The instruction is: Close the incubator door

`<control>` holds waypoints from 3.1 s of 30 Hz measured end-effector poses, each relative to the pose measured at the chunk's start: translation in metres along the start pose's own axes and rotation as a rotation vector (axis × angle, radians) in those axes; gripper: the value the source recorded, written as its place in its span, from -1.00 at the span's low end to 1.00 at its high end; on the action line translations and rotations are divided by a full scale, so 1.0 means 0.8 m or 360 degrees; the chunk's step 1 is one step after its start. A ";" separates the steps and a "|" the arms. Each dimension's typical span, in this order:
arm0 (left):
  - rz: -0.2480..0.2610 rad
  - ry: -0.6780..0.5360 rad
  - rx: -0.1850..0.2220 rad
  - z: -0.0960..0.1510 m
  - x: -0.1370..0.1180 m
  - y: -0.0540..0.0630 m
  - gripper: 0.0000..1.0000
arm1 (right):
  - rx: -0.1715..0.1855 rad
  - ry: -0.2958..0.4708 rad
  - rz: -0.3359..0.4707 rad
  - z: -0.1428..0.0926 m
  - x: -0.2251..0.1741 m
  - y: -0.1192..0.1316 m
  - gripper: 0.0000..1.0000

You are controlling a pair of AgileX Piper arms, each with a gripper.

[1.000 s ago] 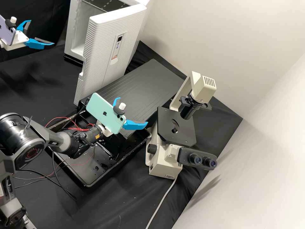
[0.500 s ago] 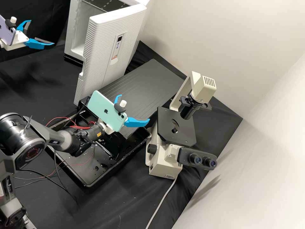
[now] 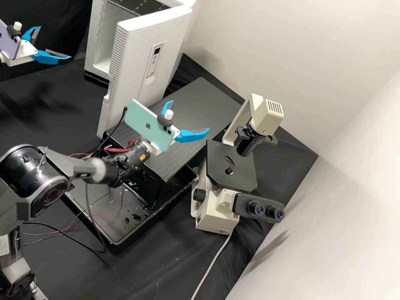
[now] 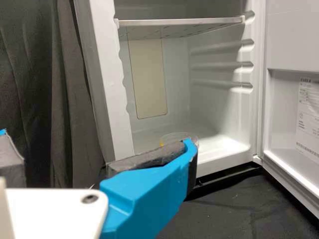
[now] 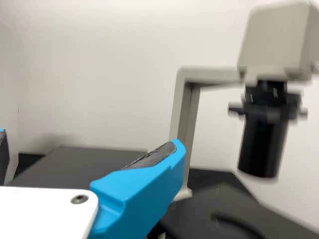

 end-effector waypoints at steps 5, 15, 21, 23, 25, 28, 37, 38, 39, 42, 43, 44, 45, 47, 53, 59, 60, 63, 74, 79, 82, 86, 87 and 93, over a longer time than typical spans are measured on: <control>0.0000 0.0000 0.0000 0.000 0.000 0.000 1.00 | -0.0098 0.0088 0.0030 -0.022 0.034 0.000 -1.00; 0.0000 0.0000 0.0000 0.000 0.000 0.000 1.00 | -0.0279 0.0084 -0.0038 -0.050 0.101 -0.023 -1.00; 0.0000 0.0000 0.0000 0.000 0.000 0.000 1.00 | -0.0362 0.0071 -0.0005 -0.070 0.143 -0.032 -1.00; 0.0000 0.0000 0.0000 0.000 0.000 0.000 1.00 | -0.0386 0.0067 -0.0002 -0.076 0.155 -0.039 -1.00; 0.0000 0.0000 0.0000 0.000 0.000 0.000 1.00 | -0.0416 0.0067 -0.0012 -0.082 0.166 -0.042 -1.00; 0.0000 0.0000 0.0000 0.000 0.000 0.000 1.00 | -0.0477 0.0083 -0.0026 -0.090 0.179 -0.048 -1.00; 0.0000 0.0000 0.0000 0.000 0.000 0.000 1.00 | -0.0530 0.0045 0.0007 -0.109 0.220 -0.052 -1.00; 0.0000 0.0000 0.0000 0.000 0.000 0.000 1.00 | -0.0516 0.0042 0.0021 -0.112 0.224 -0.048 -1.00; 0.0000 0.0000 0.0000 0.000 0.000 0.000 1.00 | -0.0515 0.0039 0.0033 -0.113 0.228 -0.048 -1.00; 0.0000 0.0000 0.0000 0.000 0.000 0.000 1.00 | -0.0520 0.0050 0.0044 -0.120 0.238 -0.049 -1.00; 0.0000 0.0000 0.0000 0.000 0.000 0.000 1.00 | -0.0528 0.0058 0.0047 -0.124 0.242 -0.049 -1.00; 0.0000 0.0000 0.0000 0.000 0.000 0.000 1.00 | -0.0528 0.0065 0.0052 -0.127 0.245 -0.049 -1.00; 0.0000 0.0000 0.0000 0.000 0.000 0.000 1.00 | -0.0542 0.0077 0.0061 -0.132 0.248 -0.046 -1.00; 0.0000 0.0000 0.0000 0.000 0.000 0.000 1.00 | -0.0551 0.0091 0.0068 -0.137 0.255 -0.048 -1.00; 0.0000 0.0000 0.0000 0.000 0.000 0.000 1.00 | -0.0602 0.0131 0.0064 -0.149 0.266 -0.052 -1.00; 0.0000 0.0000 0.0000 0.000 0.000 0.000 1.00 | -0.0623 0.0201 0.0022 -0.161 0.266 -0.060 -1.00; 0.0000 0.0000 0.0000 0.000 0.000 0.000 1.00 | -0.0618 0.0216 0.0022 -0.164 0.265 -0.061 -1.00; 0.0000 0.0000 0.0000 0.000 0.000 0.000 1.00 | -0.0623 0.0247 0.0013 -0.172 0.264 -0.064 -1.00; 0.0000 0.0000 0.0000 0.000 0.000 0.000 1.00 | -0.0646 0.0338 -0.0043 -0.226 0.248 -0.080 -1.00; 0.0000 0.0000 0.0000 0.000 0.000 0.000 1.00 | -0.0657 0.0384 -0.0061 -0.245 0.240 -0.092 -1.00; 0.0000 0.0000 0.0000 0.000 0.000 0.000 1.00 | -0.0659 0.0393 -0.0061 -0.248 0.239 -0.092 -1.00; 0.0000 0.0000 0.0000 0.000 0.000 0.000 1.00 | -0.0660 0.0398 -0.0063 -0.249 0.238 -0.093 -1.00; 0.0000 0.0000 0.0000 0.000 0.000 0.000 1.00 | -0.0658 0.0397 -0.0063 -0.249 0.238 -0.093 -1.00; 0.0000 0.0000 0.0000 0.000 0.000 0.000 1.00 | -0.0658 0.0397 -0.0063 -0.249 0.238 -0.093 -1.00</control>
